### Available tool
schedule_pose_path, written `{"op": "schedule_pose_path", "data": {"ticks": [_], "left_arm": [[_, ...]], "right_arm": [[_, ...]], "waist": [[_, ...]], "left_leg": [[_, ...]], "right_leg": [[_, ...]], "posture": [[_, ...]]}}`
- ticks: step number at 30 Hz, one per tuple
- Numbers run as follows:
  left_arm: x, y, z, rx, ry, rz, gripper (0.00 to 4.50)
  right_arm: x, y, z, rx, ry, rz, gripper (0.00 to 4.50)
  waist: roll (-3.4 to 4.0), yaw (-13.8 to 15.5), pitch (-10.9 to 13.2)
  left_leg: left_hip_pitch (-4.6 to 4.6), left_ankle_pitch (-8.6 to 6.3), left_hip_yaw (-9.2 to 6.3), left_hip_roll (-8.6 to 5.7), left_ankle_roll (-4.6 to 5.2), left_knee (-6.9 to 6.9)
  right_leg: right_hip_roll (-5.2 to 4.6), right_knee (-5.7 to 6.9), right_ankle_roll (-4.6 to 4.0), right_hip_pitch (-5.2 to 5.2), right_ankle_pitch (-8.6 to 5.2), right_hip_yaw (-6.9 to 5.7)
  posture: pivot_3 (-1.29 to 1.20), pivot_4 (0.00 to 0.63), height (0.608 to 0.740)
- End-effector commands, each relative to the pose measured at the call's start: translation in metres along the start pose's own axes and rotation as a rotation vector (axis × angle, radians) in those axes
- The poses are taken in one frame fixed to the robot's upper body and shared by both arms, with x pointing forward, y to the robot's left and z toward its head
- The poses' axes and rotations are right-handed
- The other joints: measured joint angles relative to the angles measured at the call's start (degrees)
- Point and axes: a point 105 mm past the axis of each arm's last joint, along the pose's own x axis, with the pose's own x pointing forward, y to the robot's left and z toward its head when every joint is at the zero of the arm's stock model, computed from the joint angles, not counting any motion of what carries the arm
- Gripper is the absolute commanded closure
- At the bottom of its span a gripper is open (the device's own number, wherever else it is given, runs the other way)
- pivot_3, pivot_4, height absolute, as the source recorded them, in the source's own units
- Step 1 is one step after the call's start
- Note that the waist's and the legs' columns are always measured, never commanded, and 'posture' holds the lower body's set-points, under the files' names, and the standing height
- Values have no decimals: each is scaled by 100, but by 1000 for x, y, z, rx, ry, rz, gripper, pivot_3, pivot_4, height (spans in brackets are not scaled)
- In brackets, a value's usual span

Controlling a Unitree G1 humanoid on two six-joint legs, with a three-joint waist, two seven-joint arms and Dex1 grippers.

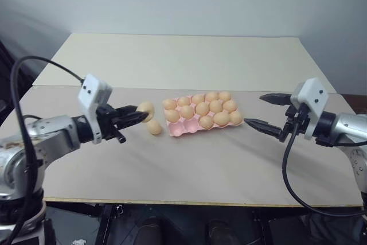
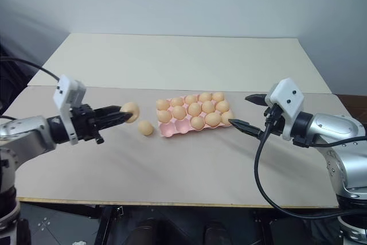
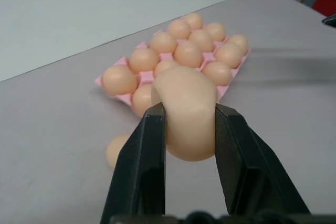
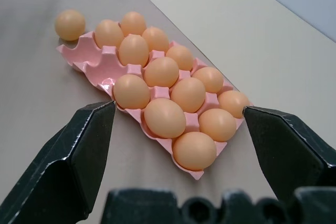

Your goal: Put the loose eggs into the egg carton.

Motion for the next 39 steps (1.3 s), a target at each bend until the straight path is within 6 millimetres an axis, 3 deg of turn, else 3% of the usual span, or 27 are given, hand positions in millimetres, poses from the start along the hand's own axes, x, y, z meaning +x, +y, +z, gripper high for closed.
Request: {"op": "schedule_pose_path", "data": {"ticks": [1, 6, 12, 15, 22, 23, 26, 30, 35, 39], "left_arm": [[26, -8, 15, 45, -62, -86, 3345], [76, -15, 4, 61, 23, -159, 3345], [100, -12, -18, 104, 156, -176, 3345], [101, -15, -22, 108, 169, -197, 2574], [96, -10, -13, 142, 130, -178, 315], [90, -6, -7, 140, 111, -160, 32], [70, 7, 5, 150, 82, -106, 32], [18, 33, 13, 211, 26, -28, 32], [-55, 49, -13, 248, 7, 29, 32], [-74, 44, -34, 222, 8, 32, 32]], "right_arm": [[-4, -1, 16, -37, -47, -12, 0], [-1, -1, 20, -49, -58, -13, 0], [-3, 0, 22, -50, -67, -26, 0], [-4, -1, 22, -47, -68, -41, 0], [-5, -6, 26, -24, -85, -58, 0], [-5, -6, 26, -24, -85, -57, 0], [-5, -7, 26, -22, -86, -50, 0], [-3, -3, 25, -23, -88, -7, 0], [2, 2, 21, -10, -94, 65, 0], [4, 1, 17, -6, -89, 78, 0]], "waist": [[0, 3, 0], [-1, 8, 0], [-1, -31, 0], [0, -13, 0], [-1, -1, 0], [-1, -6, 0], [0, -38, 0], [1, -116, -1], [1, -128, 0], [1, -60, 0]], "left_leg": [[1, 0, 0, 0, 0, 1], [-4, 0, -1, -3, 0, 2], [-5, 1, -7, -3, 0, 1], [-6, 1, -8, -3, 1, 3], [-11, 1, -11, -4, 1, 4], [-11, 1, -12, -4, 1, 4], [-11, 1, -13, -2, 1, 4], [-6, 1, -12, 0, 1, -1], [-6, 0, -11, 0, 1, 0], [-7, 0, -11, 1, 2, 0]], "right_leg": [[0, 0, 0, 1, 0, 0], [0, -2, 1, 1, 0, -1], [6, 1, 1, -6, 0, 5], [6, 1, 1, -6, 0, 4], [5, 0, 1, -6, 0, 1], [5, 0, 1, -6, 0, 1], [6, 2, 1, -9, 0, 2], [7, 2, 1, -10, 0, 6], [4, 0, 1, -8, 0, 3], [2, 0, 1, -8, 0, -3]], "posture": [[0, 150, 740], [0, 150, 740], [0, 150, 740], [0, 150, 740], [0, 150, 740], [0, 150, 740], [0, 150, 740], [0, 150, 740], [0, 150, 740], [0, 150, 740]]}}
